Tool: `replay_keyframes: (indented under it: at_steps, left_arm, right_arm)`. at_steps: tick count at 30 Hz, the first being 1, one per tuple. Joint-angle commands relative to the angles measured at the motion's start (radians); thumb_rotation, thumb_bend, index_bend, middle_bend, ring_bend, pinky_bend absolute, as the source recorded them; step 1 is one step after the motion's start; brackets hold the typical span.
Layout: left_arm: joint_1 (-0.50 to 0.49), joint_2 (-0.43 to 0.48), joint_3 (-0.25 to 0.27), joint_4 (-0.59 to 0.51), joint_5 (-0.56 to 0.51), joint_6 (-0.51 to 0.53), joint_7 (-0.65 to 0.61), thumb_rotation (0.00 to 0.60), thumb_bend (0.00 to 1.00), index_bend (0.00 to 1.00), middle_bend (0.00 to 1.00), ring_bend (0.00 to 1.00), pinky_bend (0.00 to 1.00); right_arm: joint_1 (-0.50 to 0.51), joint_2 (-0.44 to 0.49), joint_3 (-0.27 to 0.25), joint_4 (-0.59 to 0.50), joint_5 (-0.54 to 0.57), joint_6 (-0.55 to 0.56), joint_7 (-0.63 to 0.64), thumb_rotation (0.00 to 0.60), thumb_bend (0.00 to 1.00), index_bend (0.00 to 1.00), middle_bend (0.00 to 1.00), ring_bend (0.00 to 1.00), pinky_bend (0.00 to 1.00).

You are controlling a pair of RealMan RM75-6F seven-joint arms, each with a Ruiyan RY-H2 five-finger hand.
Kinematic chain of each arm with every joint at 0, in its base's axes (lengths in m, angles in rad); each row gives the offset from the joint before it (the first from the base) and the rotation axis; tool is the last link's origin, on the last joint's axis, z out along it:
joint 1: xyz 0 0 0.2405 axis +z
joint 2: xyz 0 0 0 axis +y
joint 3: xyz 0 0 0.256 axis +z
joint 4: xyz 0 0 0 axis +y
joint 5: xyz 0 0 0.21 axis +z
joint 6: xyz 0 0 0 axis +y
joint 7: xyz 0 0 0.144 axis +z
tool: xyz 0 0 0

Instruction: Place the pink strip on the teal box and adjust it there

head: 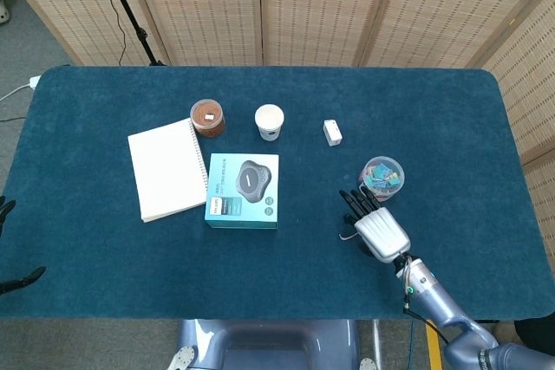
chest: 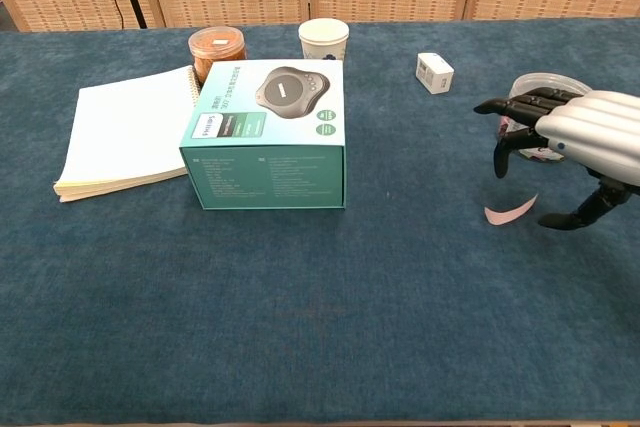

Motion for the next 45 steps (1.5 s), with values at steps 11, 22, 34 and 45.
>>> replay_keyframes:
  at_steps: [11,22,34,45]
  left_arm:
    - [0.0,0.003,-0.001,0.002,-0.002,0.0,-0.01,0.6,0.0,0.0,0.0,0.0,0.0]
    - [0.001,0.001,-0.001,0.0,-0.003,0.0,-0.004,0.6,0.0,0.0,0.0,0.0,0.0]
    - [0.001,0.004,-0.001,0.002,-0.002,0.0,-0.015,0.6,0.0,0.0,0.0,0.0,0.0]
    - [0.003,0.006,-0.001,0.005,0.0,0.002,-0.025,0.6,0.0,0.0,0.0,0.0,0.0]
  right_arm:
    - [0.027,-0.033,-0.017,0.059,0.032,-0.015,0.002,0.6,0.35,0.41,0.0,0.0,0.0]
    - [0.039,-0.045,-0.029,0.083,0.043,-0.015,0.006,0.6,0.42,0.46,0.0,0.0,0.0]
    - [0.048,-0.059,-0.035,0.09,0.046,-0.005,-0.014,0.6,0.47,0.49,0.0,0.0,0.0]
    - [0.053,-0.07,-0.042,0.102,0.048,-0.002,-0.028,0.6,0.49,0.53,0.0,0.0,0.0]
